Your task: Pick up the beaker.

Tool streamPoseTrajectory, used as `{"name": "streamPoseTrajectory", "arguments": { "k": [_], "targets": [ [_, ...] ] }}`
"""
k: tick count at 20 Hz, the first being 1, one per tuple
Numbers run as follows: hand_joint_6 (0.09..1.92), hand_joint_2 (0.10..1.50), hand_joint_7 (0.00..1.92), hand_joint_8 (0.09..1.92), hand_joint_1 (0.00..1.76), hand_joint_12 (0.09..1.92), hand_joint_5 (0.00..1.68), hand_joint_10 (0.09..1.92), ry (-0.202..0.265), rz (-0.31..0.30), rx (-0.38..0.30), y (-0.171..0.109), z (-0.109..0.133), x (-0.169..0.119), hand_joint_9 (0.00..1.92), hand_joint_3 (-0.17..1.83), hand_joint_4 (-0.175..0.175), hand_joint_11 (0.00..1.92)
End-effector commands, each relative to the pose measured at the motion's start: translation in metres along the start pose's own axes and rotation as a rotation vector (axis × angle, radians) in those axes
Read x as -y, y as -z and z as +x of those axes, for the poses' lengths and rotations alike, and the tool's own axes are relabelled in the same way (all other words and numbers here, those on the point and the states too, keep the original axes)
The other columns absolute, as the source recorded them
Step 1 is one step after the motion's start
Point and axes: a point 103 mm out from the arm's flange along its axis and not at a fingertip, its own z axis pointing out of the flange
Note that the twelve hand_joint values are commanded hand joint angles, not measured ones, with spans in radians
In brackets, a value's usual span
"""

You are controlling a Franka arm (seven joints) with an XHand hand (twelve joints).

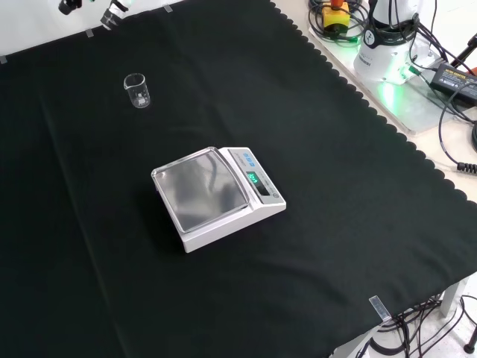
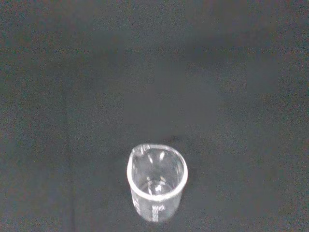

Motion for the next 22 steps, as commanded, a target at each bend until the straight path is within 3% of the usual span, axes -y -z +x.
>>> {"name": "streamPoseTrajectory", "arguments": {
  "k": [1,5,11,19,22],
  "targets": [
    [0.09,0.8,0.23,0.74,0.25,1.41,0.38,0.81,-0.043,0.054,-0.035,-0.038,-0.021,0.016,0.35,0.08,-0.128,0.5],
    [0.09,0.81,0.22,0.74,0.25,1.41,0.38,0.82,-0.062,0.077,-0.019,-0.057,-0.022,0.018,0.35,0.08,-0.129,0.5],
    [0.09,0.81,0.23,0.75,0.26,1.41,0.4,0.82,-0.067,0.084,-0.051,-0.077,-0.024,0.014,0.34,0.08,-0.131,0.5],
    [0.09,0.82,0.25,0.75,0.27,1.41,0.42,0.83,-0.065,0.124,-0.041,-0.097,-0.005,0.007,0.34,0.08,-0.134,0.49],
    [0.09,0.82,0.25,0.75,0.28,1.41,0.42,0.83,-0.07,0.145,-0.083,-0.103,0.0,0.006,0.35,0.08,-0.134,0.49]
  ]
}}
